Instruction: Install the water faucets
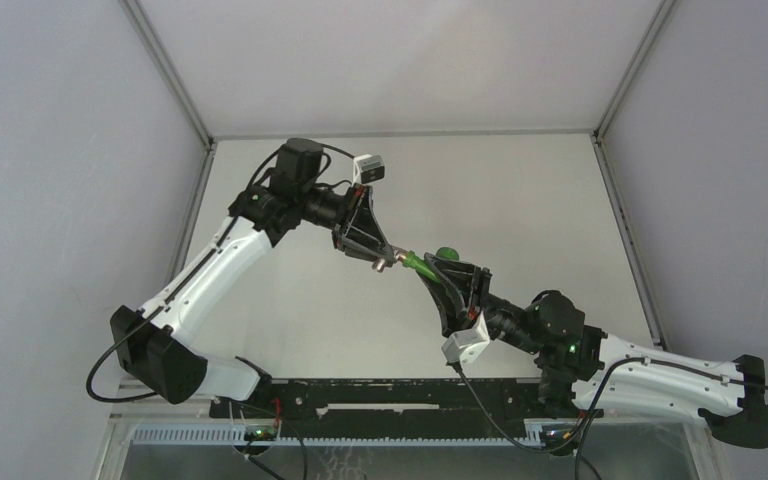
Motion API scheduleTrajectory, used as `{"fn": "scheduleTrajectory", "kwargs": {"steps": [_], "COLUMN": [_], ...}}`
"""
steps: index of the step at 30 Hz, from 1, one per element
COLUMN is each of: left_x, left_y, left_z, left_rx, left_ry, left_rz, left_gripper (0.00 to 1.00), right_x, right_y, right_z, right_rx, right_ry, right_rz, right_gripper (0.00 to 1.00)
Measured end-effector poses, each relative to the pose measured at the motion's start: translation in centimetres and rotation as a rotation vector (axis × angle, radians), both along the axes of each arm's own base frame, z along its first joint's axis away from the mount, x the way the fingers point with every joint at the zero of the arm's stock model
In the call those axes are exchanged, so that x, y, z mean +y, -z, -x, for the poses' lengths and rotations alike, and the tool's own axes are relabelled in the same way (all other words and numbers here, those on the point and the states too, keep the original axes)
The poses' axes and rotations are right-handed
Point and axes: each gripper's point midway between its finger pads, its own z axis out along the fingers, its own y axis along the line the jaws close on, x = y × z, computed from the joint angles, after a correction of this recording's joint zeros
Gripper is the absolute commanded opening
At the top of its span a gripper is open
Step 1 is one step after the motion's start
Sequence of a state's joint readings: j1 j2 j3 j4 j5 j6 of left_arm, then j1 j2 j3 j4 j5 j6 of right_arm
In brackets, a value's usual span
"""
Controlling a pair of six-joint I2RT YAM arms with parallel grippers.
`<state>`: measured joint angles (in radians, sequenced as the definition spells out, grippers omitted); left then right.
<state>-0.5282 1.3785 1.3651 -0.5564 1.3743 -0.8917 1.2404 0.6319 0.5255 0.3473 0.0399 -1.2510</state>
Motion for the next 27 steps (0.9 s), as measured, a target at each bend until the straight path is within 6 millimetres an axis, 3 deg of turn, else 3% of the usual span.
{"fn": "scheduleTrajectory", "kwargs": {"steps": [27], "left_x": [-0.03], "left_y": [0.39], "left_z": [-0.06], "left_rx": [0.048], "left_ry": [0.034], "left_rz": [-0.002], "left_gripper": [0.0], "right_x": [0.45], "right_y": [0.35], "right_z": [0.92], "right_rx": [0.011], "right_ry": [-0.026], "right_rz": [0.011], "right_gripper": [0.0]}}
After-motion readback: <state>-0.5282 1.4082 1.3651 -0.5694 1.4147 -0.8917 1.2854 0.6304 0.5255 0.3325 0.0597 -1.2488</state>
